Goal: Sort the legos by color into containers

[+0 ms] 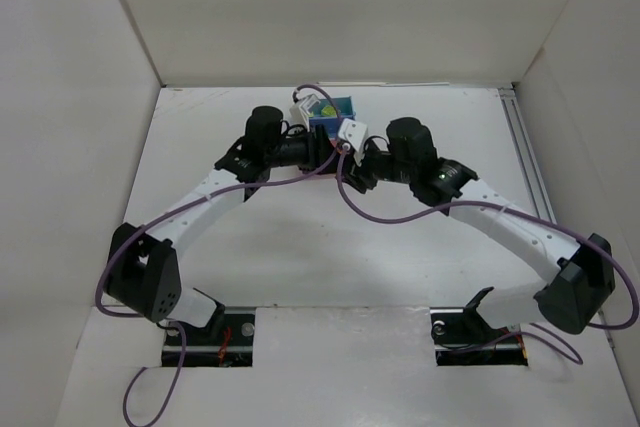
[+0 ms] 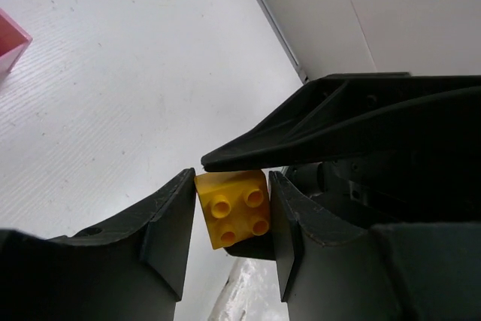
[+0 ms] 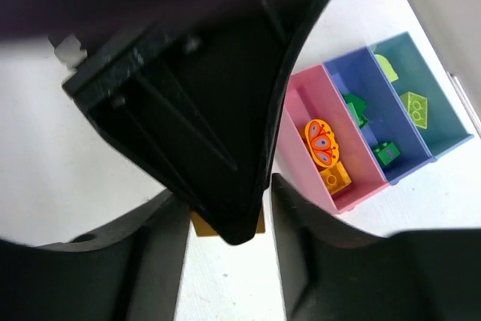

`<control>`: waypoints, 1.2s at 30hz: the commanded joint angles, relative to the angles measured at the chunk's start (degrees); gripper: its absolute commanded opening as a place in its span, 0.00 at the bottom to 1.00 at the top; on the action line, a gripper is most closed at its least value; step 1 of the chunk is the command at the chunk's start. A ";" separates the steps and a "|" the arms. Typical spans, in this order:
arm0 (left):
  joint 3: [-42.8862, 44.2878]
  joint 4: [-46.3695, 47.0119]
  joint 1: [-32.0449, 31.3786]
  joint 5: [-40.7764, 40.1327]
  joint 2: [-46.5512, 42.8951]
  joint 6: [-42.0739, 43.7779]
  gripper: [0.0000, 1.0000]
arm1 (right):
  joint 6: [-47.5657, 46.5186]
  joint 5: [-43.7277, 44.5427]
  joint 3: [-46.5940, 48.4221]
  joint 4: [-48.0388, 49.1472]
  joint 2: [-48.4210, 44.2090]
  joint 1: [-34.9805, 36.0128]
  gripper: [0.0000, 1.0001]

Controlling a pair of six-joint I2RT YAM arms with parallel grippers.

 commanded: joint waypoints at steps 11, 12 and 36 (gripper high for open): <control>3.24 0.22 2.49 0.13 1.19 0.39 0.00 | 2.12 4.41 2.52 -2.12 -2.67 -1.64 0.64; 3.24 -0.47 3.10 0.13 1.19 0.39 0.00 | 2.12 4.41 1.73 -2.12 -3.20 -2.95 0.64; 31.19 -24.12 2.76 -42.15 27.81 2.15 0.03 | 20.84 15.31 -7.77 2.62 -11.73 -21.42 0.69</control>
